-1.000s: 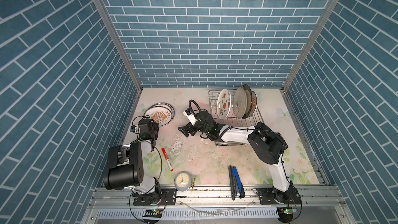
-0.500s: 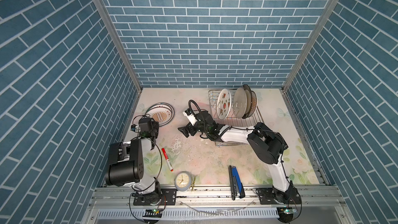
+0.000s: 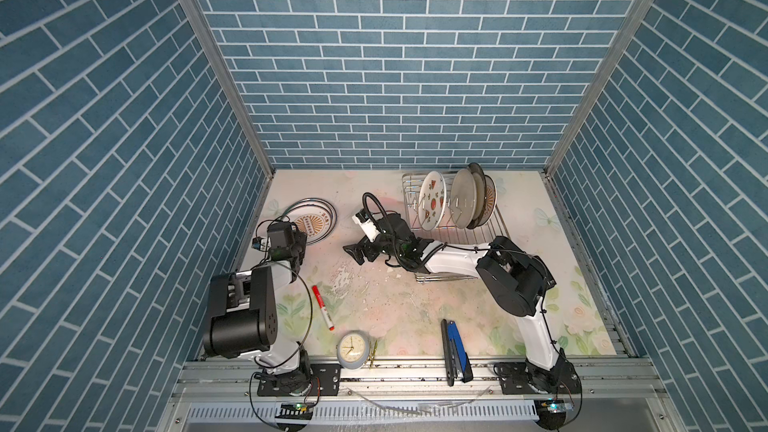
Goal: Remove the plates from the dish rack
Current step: 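Open the left gripper and lift it off the stacked plate rim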
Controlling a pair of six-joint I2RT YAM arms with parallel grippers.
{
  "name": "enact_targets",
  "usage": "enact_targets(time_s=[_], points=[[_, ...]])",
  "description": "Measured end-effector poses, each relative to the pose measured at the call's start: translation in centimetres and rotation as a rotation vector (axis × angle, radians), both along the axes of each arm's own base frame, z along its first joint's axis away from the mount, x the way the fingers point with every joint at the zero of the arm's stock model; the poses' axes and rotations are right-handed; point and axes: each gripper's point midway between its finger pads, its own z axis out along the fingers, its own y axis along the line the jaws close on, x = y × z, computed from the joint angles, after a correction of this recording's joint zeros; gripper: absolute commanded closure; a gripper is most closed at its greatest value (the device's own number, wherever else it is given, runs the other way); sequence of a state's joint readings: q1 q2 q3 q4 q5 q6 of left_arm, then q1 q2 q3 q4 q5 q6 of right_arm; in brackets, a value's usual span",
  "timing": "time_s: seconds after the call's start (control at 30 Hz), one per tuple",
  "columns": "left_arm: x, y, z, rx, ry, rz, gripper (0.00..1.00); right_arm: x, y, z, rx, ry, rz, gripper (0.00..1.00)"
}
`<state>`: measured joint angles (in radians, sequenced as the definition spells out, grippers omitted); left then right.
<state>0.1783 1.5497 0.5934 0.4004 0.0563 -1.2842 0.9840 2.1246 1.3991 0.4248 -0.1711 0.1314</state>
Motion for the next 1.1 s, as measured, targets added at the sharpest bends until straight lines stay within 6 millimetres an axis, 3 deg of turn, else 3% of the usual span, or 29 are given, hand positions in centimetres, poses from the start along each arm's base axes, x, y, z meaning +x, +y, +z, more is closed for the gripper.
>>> enact_targets(time_s=[0.5, 0.57, 0.63, 1.1], points=[[0.2, 1.0, 0.0, 0.044, 0.041, 0.035, 0.59, 0.2, -0.4, -0.6, -0.029, -0.003, -0.023, 0.01], [0.3, 1.0, 0.0, 0.052, 0.045, 0.033, 0.57, 0.2, -0.3, -0.6, -0.030, -0.003, -0.022, 0.01], [0.2, 1.1, -0.1, 0.069, 0.054, 0.034, 0.48, 0.2, -0.3, -0.5, -0.028, -0.004, -0.022, 0.01], [0.5, 1.3, 0.3, 0.103, 0.067, 0.042, 0.47, 0.1, -0.2, -0.4, -0.020, -0.005, -0.014, 0.01]])
